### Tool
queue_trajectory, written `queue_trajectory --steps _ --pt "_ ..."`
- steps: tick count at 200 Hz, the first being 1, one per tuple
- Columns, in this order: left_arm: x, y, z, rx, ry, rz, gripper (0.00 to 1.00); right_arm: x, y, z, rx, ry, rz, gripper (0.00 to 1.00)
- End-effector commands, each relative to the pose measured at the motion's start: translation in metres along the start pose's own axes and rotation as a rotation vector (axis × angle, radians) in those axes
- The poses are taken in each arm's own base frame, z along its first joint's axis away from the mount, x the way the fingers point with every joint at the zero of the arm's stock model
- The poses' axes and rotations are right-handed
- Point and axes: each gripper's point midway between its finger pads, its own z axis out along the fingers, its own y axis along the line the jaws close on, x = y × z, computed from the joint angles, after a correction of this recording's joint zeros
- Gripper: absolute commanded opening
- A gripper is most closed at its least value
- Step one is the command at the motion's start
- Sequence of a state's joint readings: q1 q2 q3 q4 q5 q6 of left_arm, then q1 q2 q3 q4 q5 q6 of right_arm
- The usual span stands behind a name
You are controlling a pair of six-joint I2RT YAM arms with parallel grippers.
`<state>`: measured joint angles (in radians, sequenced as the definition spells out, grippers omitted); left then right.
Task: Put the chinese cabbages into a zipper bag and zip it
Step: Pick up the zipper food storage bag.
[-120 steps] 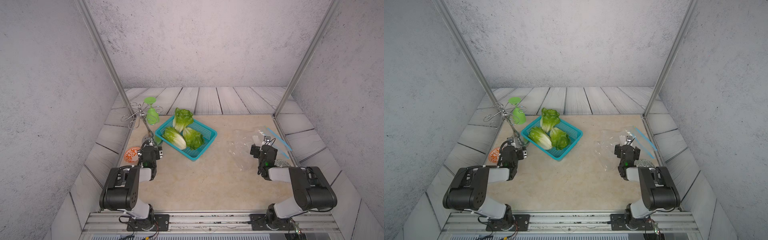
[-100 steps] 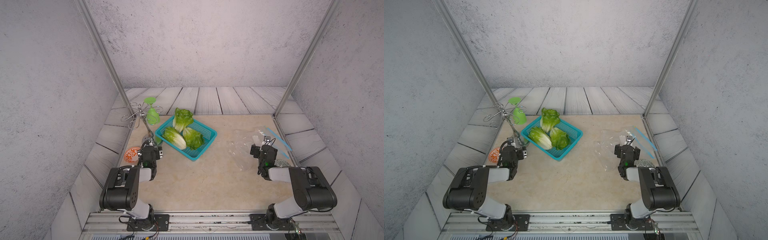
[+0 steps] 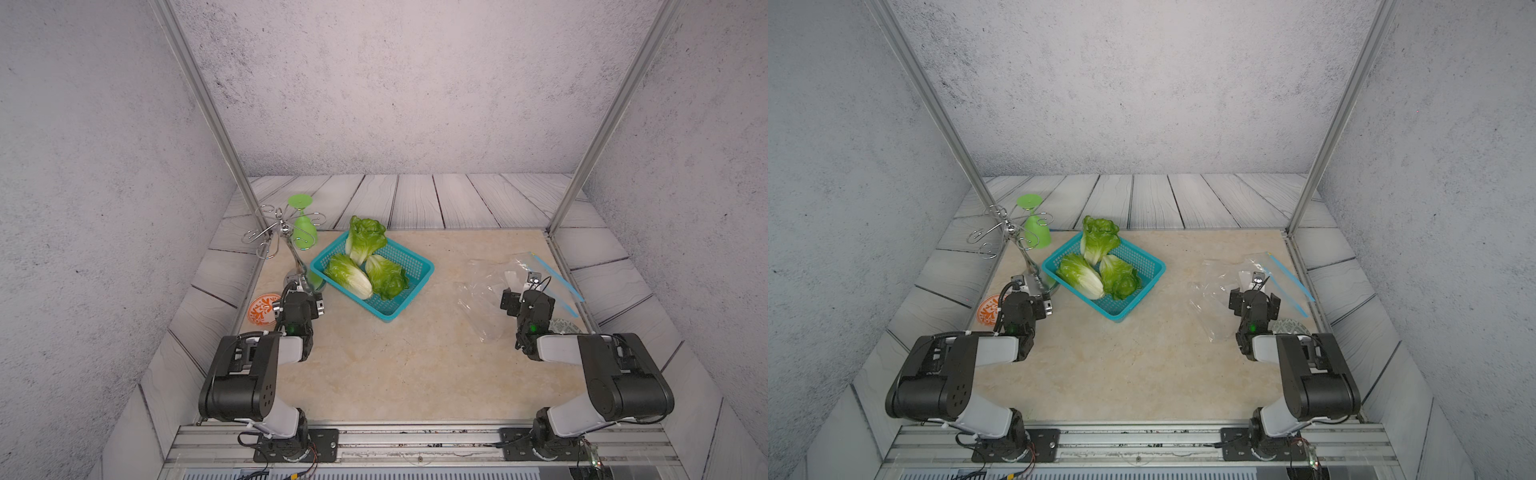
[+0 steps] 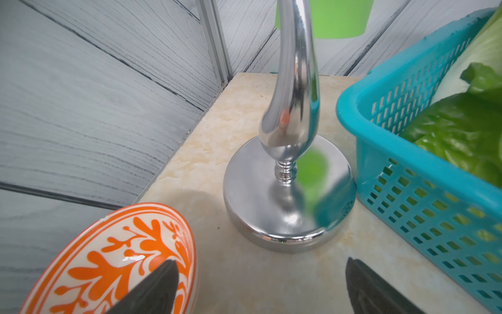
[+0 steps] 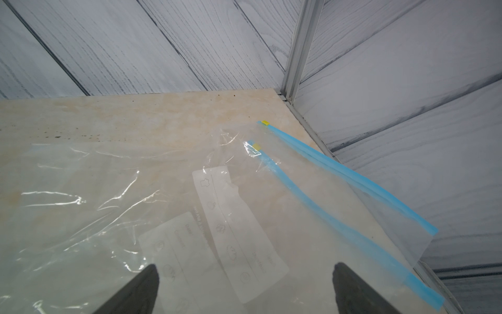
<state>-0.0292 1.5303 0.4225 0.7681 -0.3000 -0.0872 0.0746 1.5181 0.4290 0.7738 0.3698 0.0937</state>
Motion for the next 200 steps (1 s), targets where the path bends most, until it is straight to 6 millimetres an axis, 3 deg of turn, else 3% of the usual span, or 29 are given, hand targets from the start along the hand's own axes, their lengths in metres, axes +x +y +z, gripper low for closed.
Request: queue_trajectory --steps 1,47,61,91,135,158,167,185,200 --pt "-0.009 0.005 -0.001 -0.022 -0.030 -0.022 0.99 0.003 0.000 0.004 -0.020 0.017 0.012 0.99" --pt "-0.011 0.001 -0.002 -0.037 -0.035 0.001 0.99 0.003 0.000 0.004 -0.028 0.019 0.013 0.99" --pt "-0.013 -0.001 -0.006 -0.054 -0.046 0.022 0.99 -0.008 -0.001 0.000 -0.030 0.004 0.012 0.99" --pt "-0.016 -0.008 -0.019 -0.051 -0.121 0.054 0.98 -0.042 -0.023 -0.023 0.075 0.089 0.111 0.99" --pt "-0.016 -0.008 -0.018 -0.048 -0.115 0.055 0.99 -0.059 -0.023 -0.048 0.071 0.169 0.288 0.99" --pt "-0.021 -0.010 -0.025 -0.027 -0.144 0.063 0.99 -0.062 -0.009 -0.052 0.036 0.309 0.364 0.99" --pt "-0.039 -0.014 -0.030 -0.039 -0.186 0.094 0.99 -0.066 0.005 -0.053 -0.035 0.357 0.388 0.99" --pt "-0.053 -0.029 -0.035 0.001 -0.081 0.172 0.99 -0.068 0.036 -0.049 -0.182 0.431 0.536 0.99" --pt "-0.062 -0.023 -0.041 -0.050 -0.078 0.131 0.99 -0.074 0.056 -0.050 -0.335 0.450 0.580 0.99"
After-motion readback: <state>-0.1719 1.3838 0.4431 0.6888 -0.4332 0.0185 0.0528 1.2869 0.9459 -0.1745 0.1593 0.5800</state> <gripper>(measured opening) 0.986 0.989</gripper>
